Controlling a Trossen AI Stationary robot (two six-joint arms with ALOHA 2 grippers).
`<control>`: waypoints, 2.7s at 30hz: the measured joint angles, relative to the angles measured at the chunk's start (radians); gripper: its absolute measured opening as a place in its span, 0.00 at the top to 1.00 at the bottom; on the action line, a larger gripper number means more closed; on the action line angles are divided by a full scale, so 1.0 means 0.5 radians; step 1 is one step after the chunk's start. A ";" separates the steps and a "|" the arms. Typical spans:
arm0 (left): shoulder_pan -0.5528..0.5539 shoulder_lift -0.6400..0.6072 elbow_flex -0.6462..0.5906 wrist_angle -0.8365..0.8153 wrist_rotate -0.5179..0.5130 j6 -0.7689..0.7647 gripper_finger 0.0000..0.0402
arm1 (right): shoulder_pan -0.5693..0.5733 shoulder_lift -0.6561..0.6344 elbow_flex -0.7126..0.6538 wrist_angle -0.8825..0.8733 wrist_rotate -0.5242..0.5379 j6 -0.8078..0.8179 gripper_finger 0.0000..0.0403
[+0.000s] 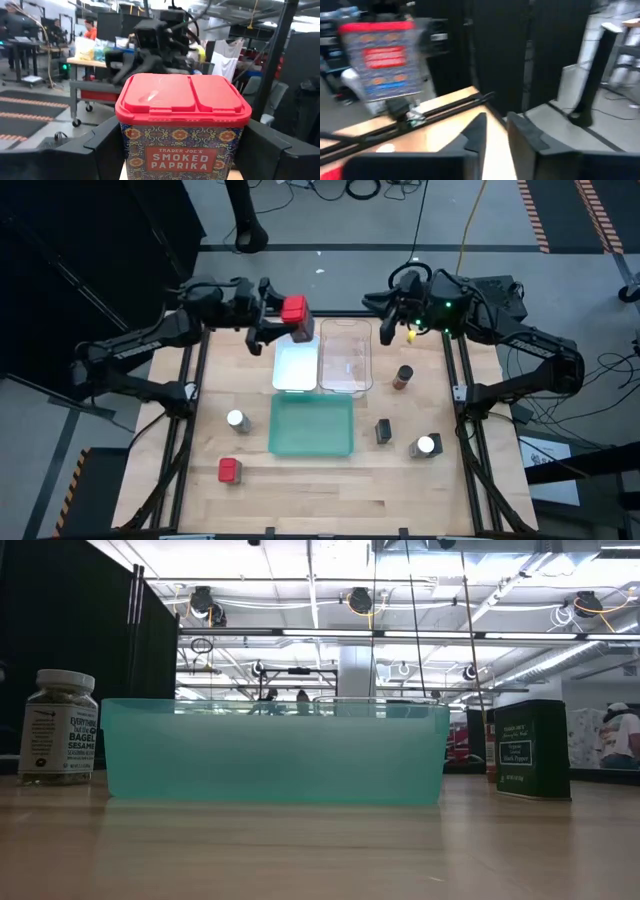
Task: Sort spices by type
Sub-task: Put the top red spice can into the green bin
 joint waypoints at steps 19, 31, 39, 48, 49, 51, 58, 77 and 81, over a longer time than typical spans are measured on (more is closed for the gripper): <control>-0.092 0.295 0.000 0.393 -0.175 -0.097 0.28 | 0.151 0.155 0.000 0.323 -0.317 0.127 0.18; -0.100 0.298 0.000 0.448 -0.192 -0.100 0.28 | 0.154 0.225 -0.001 0.368 -0.363 0.098 0.19; -0.112 0.298 0.000 0.428 -0.192 -0.100 0.28 | 0.154 0.213 -0.001 0.450 -0.353 -0.050 0.19; -0.112 0.298 0.000 0.418 -0.189 -0.101 0.28 | 0.152 0.211 -0.001 0.424 -0.292 -0.008 0.16; -0.112 0.298 0.000 0.417 -0.189 -0.101 0.28 | 0.152 0.211 -0.001 0.417 -0.292 -0.006 0.14; -0.112 0.298 0.000 0.416 -0.188 -0.100 0.28 | 0.152 0.212 -0.001 0.404 -0.294 0.002 0.10; -0.112 0.298 0.000 0.412 -0.184 -0.092 0.28 | 0.160 0.213 -0.001 0.362 -0.297 -0.068 0.04; -0.200 0.297 0.000 0.419 -0.260 0.053 0.28 | 0.173 0.338 0.000 0.398 -0.320 -0.139 0.06; -0.204 0.297 0.000 0.419 -0.263 0.057 0.28 | 0.172 0.338 0.000 0.415 -0.316 -0.169 0.06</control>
